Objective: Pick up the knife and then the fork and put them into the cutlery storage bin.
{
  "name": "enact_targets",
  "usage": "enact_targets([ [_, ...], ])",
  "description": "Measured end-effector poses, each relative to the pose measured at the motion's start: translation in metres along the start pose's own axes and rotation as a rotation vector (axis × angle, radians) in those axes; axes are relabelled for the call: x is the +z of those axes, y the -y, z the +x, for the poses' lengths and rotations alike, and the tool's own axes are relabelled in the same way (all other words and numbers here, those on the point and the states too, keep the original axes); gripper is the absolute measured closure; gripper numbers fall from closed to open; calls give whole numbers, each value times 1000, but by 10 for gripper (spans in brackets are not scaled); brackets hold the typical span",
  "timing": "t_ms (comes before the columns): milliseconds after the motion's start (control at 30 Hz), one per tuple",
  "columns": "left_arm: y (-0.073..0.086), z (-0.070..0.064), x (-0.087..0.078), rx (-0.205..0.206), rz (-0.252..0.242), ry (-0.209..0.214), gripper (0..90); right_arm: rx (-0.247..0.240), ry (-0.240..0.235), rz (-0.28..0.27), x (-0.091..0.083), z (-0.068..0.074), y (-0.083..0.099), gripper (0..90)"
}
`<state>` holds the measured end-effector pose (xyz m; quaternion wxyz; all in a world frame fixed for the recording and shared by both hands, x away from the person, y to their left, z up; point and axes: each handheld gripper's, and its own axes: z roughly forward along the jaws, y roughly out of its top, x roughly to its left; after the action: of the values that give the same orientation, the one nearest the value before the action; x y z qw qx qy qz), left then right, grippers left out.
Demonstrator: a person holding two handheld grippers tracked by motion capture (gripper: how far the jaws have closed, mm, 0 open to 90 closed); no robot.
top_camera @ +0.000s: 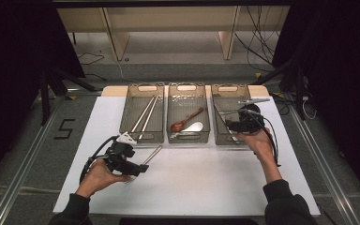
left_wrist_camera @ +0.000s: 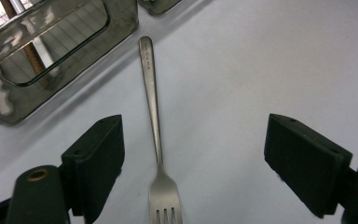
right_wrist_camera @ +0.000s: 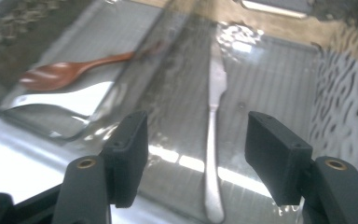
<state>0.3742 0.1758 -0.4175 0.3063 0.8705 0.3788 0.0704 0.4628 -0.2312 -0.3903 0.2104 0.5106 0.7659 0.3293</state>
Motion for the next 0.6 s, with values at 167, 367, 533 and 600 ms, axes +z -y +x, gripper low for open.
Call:
enact_targets([
  [167, 0, 2, 0, -5, 18, -16, 197, -36, -54, -40, -17, 12, 9, 366],
  [367, -2, 6, 3, -27, 68, -43, 219, -60, -106, -76, -32, 25, 24, 356],
  [533, -4, 7, 10, -46, 118, -53, 245, -74, -135, -94, -40, 34, 36, 350],
  [600, -5, 9, 14, -56, 134, -47, 259, -86, -152, -100, -42, 39, 42, 339],
])
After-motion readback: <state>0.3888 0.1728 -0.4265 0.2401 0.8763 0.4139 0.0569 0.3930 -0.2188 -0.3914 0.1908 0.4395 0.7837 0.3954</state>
